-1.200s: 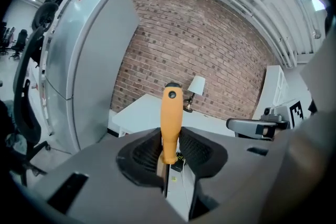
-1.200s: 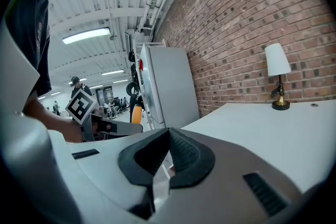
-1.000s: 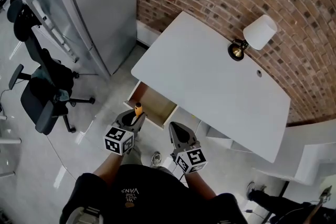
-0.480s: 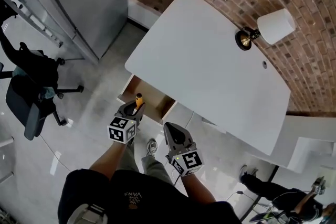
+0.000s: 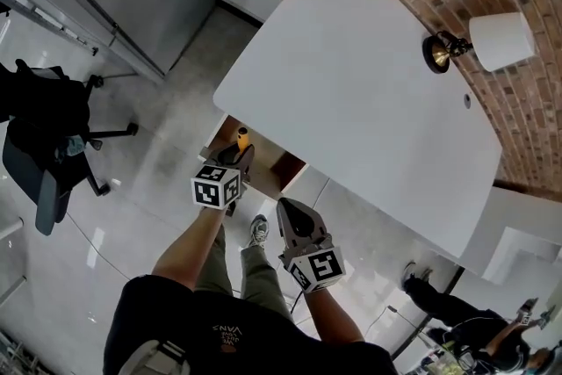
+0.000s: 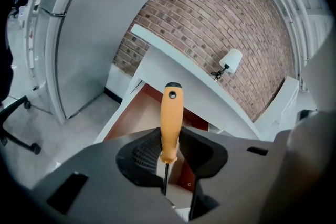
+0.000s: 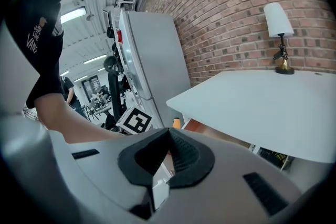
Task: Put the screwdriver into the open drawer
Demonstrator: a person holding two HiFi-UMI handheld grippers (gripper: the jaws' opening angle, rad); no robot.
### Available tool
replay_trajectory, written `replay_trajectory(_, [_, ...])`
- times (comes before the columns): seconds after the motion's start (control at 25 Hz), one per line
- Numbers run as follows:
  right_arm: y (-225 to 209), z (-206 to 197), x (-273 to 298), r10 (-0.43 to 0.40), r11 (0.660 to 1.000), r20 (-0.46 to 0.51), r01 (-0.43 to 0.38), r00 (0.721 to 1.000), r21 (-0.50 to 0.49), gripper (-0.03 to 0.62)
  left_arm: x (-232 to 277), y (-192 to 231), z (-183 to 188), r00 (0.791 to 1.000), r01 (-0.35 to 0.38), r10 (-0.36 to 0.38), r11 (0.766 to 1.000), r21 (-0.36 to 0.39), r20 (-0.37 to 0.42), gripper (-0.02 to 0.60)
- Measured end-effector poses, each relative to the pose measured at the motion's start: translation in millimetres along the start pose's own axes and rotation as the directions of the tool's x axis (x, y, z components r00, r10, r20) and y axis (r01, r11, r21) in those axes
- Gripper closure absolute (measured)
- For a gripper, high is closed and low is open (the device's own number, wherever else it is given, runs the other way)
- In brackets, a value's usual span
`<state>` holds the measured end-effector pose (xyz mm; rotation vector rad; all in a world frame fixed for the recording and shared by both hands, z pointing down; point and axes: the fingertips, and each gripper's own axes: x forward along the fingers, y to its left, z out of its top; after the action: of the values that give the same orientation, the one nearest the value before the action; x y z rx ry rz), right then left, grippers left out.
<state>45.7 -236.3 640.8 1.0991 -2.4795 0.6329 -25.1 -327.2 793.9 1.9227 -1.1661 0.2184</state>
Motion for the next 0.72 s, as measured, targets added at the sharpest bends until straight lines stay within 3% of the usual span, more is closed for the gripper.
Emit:
replay_trajectory(0.24, [-1.1, -17.4, 18.2, 0.009, 0.999, -0.024, -0.008, 1.000, 0.045, 0.600, 30.1, 29.0, -5.9, 0.998, -0.036, 0.036, 0.999, -0.011, -0.055, 0.474])
replay_trajectory(0.72, [-19.8, -25.0, 31.8, -0.007, 0.999, -0.039, 0.008, 0.999, 0.037, 0.600, 69.0, 66.2, -27.1, 0.979, -0.134, 0.120, 0.988, -0.078, -0.163, 0.474])
